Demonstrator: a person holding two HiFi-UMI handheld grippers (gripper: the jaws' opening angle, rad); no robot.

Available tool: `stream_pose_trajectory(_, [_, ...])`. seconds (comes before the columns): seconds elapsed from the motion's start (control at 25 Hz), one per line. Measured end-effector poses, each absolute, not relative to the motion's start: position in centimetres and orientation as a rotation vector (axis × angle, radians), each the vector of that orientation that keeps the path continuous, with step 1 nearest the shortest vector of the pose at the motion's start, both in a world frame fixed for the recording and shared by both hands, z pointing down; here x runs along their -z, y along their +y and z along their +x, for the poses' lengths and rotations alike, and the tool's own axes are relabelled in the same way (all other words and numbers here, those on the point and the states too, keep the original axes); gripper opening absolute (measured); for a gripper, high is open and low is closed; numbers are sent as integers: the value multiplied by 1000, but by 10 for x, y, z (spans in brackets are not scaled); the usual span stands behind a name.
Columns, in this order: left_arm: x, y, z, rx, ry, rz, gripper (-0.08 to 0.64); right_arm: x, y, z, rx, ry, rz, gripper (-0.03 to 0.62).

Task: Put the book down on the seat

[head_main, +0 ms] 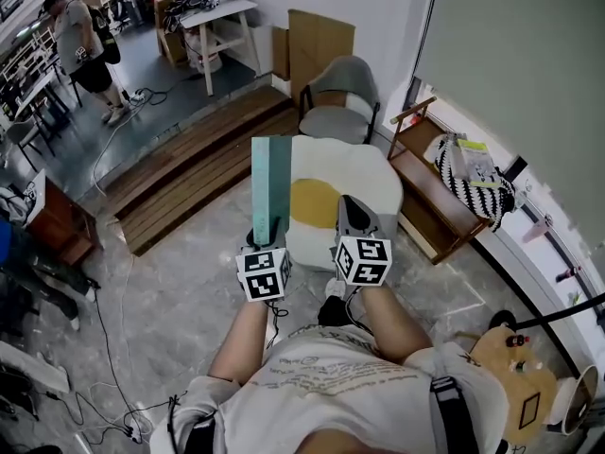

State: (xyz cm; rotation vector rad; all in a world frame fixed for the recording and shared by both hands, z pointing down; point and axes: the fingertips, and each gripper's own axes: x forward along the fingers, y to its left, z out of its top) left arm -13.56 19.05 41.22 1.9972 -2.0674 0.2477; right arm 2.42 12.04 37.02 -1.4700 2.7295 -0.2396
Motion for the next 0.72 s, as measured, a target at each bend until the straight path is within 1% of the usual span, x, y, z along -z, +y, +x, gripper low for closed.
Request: stream_pose_trajectory(0.72, [-434, 59, -161, -281, -2050, 1938, 163, -399, -17, 4, 332, 2759, -1460, 28])
